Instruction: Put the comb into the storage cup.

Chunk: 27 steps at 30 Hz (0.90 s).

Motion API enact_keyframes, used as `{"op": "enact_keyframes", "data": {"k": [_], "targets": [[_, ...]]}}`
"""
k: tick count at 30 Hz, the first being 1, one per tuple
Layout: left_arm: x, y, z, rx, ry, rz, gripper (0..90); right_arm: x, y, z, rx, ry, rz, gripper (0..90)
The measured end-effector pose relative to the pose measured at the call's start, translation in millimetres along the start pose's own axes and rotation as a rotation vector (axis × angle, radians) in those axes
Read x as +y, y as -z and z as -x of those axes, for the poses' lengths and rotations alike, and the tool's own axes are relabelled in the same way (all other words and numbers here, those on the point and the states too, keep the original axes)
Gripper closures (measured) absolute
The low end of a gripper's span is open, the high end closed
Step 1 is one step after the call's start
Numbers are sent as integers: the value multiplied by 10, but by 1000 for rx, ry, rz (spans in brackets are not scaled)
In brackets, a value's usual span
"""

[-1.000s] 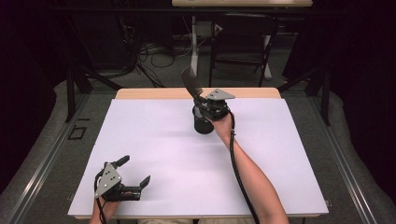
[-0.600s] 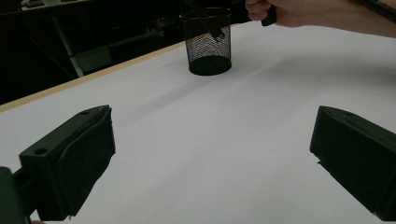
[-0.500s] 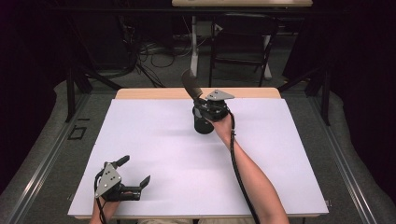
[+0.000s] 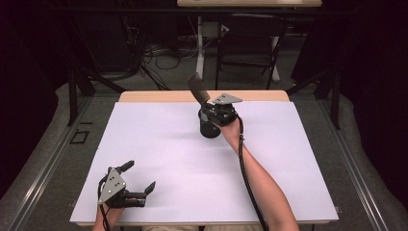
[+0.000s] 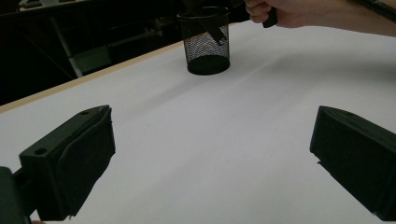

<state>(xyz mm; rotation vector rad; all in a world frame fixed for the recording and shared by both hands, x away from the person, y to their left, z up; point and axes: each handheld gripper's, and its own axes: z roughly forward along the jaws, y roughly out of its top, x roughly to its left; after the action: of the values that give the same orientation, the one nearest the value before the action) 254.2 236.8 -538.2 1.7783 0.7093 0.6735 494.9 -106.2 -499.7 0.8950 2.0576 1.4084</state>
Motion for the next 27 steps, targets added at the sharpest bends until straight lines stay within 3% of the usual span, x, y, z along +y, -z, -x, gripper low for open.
{"op": "enact_keyframes", "data": {"k": [19,27], "targets": [[0,5,-5,3,-1,1,1,-32,25,-12,-24,17,-45,702],[1,4,-4,4,-1,1,2,-16,99,0,-34,8,-49,528]]}}
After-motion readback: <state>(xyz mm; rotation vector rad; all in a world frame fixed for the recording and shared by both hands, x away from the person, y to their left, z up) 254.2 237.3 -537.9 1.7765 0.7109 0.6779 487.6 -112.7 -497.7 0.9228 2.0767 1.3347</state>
